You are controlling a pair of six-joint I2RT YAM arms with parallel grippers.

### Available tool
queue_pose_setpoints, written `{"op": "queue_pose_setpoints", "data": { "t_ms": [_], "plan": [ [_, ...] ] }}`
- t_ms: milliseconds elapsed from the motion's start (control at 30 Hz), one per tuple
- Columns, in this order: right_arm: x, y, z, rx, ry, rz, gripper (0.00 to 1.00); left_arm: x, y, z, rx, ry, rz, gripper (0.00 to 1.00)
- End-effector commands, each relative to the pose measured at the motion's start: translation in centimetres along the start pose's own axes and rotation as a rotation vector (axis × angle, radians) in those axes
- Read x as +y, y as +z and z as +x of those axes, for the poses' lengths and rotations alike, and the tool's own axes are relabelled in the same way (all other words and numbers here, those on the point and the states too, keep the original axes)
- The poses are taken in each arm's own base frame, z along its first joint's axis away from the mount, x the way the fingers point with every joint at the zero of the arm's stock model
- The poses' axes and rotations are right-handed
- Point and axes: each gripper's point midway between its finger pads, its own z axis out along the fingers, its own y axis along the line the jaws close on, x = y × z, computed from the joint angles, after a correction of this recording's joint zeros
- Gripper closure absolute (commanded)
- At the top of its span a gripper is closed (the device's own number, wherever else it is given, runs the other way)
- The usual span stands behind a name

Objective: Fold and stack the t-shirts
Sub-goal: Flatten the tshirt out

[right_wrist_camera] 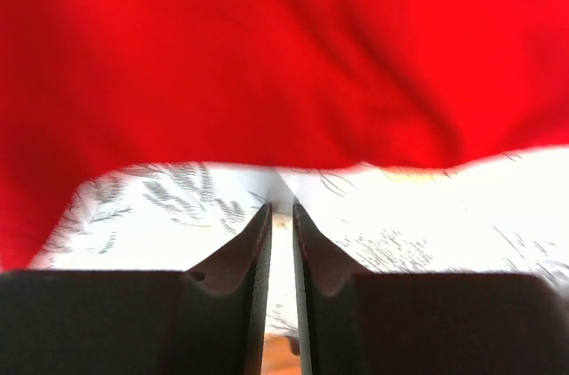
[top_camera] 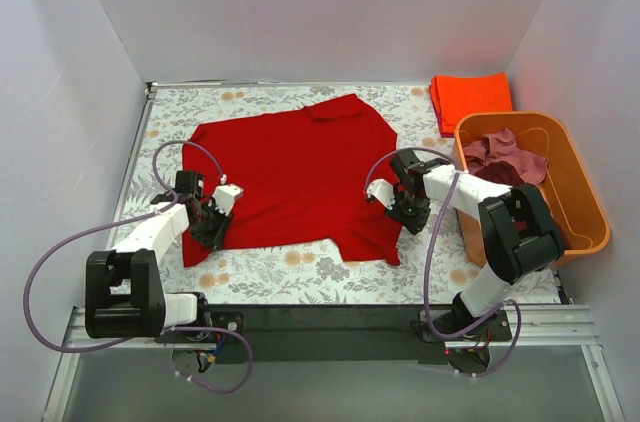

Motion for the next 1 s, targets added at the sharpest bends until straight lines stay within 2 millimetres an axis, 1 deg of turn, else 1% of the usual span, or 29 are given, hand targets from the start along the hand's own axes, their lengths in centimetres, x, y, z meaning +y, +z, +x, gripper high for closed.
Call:
{"op": "queue_pose_setpoints", "data": {
  "t_ms": [0, 67, 100, 133, 167, 200, 233, 267, 300, 333, 367, 400, 433, 467, 500, 533, 567, 600, 633, 667, 700, 733, 767, 800, 833, 867, 900, 933, 967],
  "plan": [
    [-2.3, 1.3, 0.6, 0.043, -0.073, 0.165, 0.79, 5.1, 0.4, 3.5, 0.145, 0.077, -0.174, 0.78],
    [-2.1, 0.8, 0.1, 0.028, -0.072, 0.168, 0.79, 4.9, 0.1, 2.6, 0.121, 0.084, -0.143, 0.78],
    [-1.9, 0.1, -0.1, 0.017, -0.070, 0.163, 0.79, 4.9, -0.5, 1.8, 0.107, 0.091, -0.135, 0.77],
    [-1.7, -0.5, -0.8, -0.011, -0.066, 0.148, 0.79, 4.3, -0.7, 1.1, 0.077, 0.114, -0.095, 0.76],
    [-1.9, -1.6, -2.1, -0.053, -0.065, 0.148, 0.78, 4.2, -1.0, 0.6, 0.061, 0.120, -0.087, 0.75],
    [-1.8, -2.7, -2.9, -0.087, -0.065, 0.146, 0.78, 3.9, -2.1, -0.6, 0.025, 0.131, -0.074, 0.73],
    [-0.4, -3.2, -3.9, -0.136, -0.054, 0.071, 0.77, 2.9, -2.5, -1.5, -0.022, 0.160, -0.022, 0.72],
    [-0.5, -4.6, -5.4, -0.186, -0.053, 0.062, 0.76, 2.5, -3.2, -2.5, -0.063, 0.172, -0.003, 0.72],
    [0.1, -4.9, -6.1, -0.205, -0.049, 0.028, 0.76, 1.0, -4.4, -3.4, -0.117, 0.188, 0.050, 0.71],
    [1.1, -5.1, -6.5, -0.219, -0.040, -0.025, 0.76, 0.1, -5.9, -5.2, -0.192, 0.242, 0.085, 0.69],
    [1.5, -5.3, -7.0, -0.233, -0.025, -0.053, 0.76, -2.2, -6.8, -6.9, -0.288, 0.266, 0.173, 0.66],
    [1.8, -5.6, -7.8, -0.251, -0.025, -0.076, 0.76, -3.0, -7.5, -8.3, -0.348, 0.291, 0.184, 0.65],
    [2.5, -5.2, -8.2, -0.257, -0.012, -0.128, 0.76, -5.9, -7.9, -9.6, -0.389, 0.380, 0.231, 0.64],
    [3.0, -4.9, -8.3, -0.253, 0.007, -0.160, 0.76, -7.7, -8.1, -10.4, -0.410, 0.378, 0.274, 0.64],
    [3.3, -4.2, -8.3, -0.239, 0.020, -0.195, 0.76, -9.0, -8.2, -12.1, -0.471, 0.414, 0.288, 0.64],
    [3.9, -3.9, -8.4, -0.239, 0.033, -0.233, 0.76, -11.8, -8.1, -12.8, -0.485, 0.467, 0.346, 0.64],
    [4.2, -3.6, -8.4, -0.235, 0.041, -0.249, 0.76, -13.3, -7.7, -13.1, -0.485, 0.442, 0.383, 0.64],
    [4.4, -3.1, -8.2, -0.222, 0.056, -0.268, 0.76, -14.2, -7.4, -14.8, -0.536, 0.470, 0.372, 0.64],
    [4.7, -2.7, -8.0, -0.215, 0.066, -0.284, 0.76, -17.0, -7.0, -14.9, -0.531, 0.534, 0.419, 0.64],
    [4.7, -2.2, -7.9, -0.208, 0.073, -0.288, 0.76, -18.2, -5.6, -15.0, -0.498, 0.550, 0.438, 0.65],
    [4.6, -1.6, -7.7, -0.192, 0.088, -0.291, 0.77, -19.3, -5.1, -15.9, -0.515, 0.565, 0.437, 0.65],
    [4.6, -1.0, -7.2, -0.170, 0.096, -0.284, 0.77, -21.4, -4.4, -15.6, -0.495, 0.616, 0.452, 0.65],
    [4.5, -0.6, -6.9, -0.155, 0.102, -0.281, 0.77, -22.3, -2.8, -15.3, -0.452, 0.625, 0.455, 0.66],
    [4.2, -0.1, -6.8, -0.148, 0.105, -0.269, 0.77, -23.5, -2.8, -16.2, -0.474, 0.645, 0.460, 0.66],
    [4.1, 0.4, -6.2, -0.128, 0.116, -0.262, 0.78, -25.2, -2.2, -15.7, -0.458, 0.684, 0.463, 0.66],
    [4.2, 0.6, -5.9, -0.119, 0.118, -0.263, 0.78, -25.8, -1.6, -15.8, -0.451, 0.697, 0.453, 0.66],
    [4.1, 0.9, -5.6, -0.111, 0.125, -0.262, 0.78, -26.4, -0.4, -15.7, -0.428, 0.710, 0.450, 0.66],
    [4.0, 1.0, -5.5, -0.111, 0.124, -0.258, 0.78, -27.1, 0.0, -15.6, -0.423, 0.726, 0.442, 0.66],
    [4.1, 1.2, -5.3, -0.105, 0.125, -0.260, 0.78, -27.2, 0.6, -15.6, -0.413, 0.729, 0.435, 0.66]
  ]
}}
